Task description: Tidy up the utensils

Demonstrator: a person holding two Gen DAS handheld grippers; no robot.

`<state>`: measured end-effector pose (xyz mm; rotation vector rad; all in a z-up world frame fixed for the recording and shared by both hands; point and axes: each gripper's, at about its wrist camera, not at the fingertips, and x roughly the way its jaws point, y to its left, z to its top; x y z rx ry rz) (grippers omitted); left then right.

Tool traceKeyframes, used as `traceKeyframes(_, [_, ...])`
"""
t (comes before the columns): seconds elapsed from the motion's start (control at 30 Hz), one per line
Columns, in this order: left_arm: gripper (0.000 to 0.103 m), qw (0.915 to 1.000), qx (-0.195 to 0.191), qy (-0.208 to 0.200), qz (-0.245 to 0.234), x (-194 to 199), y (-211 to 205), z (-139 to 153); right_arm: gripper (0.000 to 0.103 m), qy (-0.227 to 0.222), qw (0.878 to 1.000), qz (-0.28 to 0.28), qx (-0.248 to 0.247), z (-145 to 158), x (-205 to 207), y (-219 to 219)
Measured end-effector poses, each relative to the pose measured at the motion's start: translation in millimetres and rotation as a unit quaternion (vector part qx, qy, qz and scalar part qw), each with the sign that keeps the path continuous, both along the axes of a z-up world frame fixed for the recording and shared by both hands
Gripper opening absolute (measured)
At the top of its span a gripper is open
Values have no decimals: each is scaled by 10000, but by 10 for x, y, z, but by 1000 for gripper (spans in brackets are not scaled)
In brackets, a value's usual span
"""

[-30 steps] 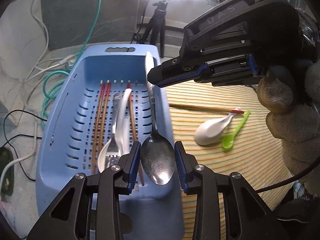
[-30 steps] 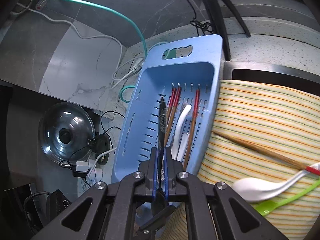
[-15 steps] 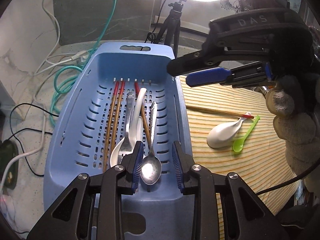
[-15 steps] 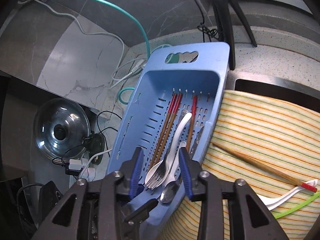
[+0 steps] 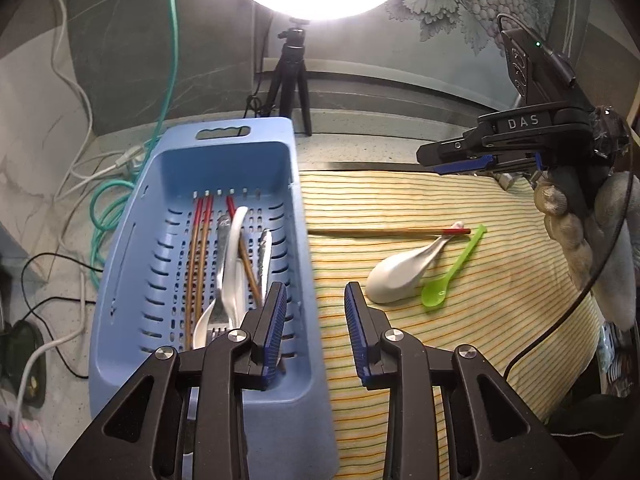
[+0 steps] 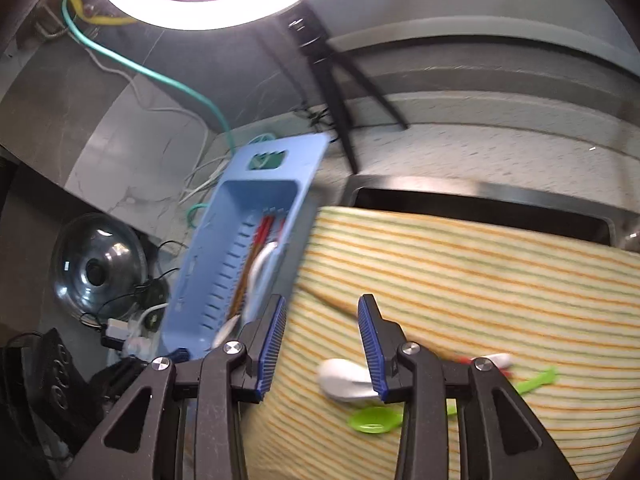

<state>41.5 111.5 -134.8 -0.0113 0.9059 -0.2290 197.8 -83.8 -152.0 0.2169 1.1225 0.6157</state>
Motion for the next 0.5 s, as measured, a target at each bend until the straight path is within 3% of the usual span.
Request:
traceKeyframes(0.2, [29,9993,170,80,-323,44,-219,-63,38,109,9998,-96,-121,-79,11,-355])
traceKeyframes(0.33, [48,9981,205,161,-552,124,-386,-127,40,390,9992,-116,-59,-195,-59,-494])
traceKeyframes(0.5, [48,9962,1,353,-799,308,-574,-179,40,667,9975,-211,112,-308,-102,-621])
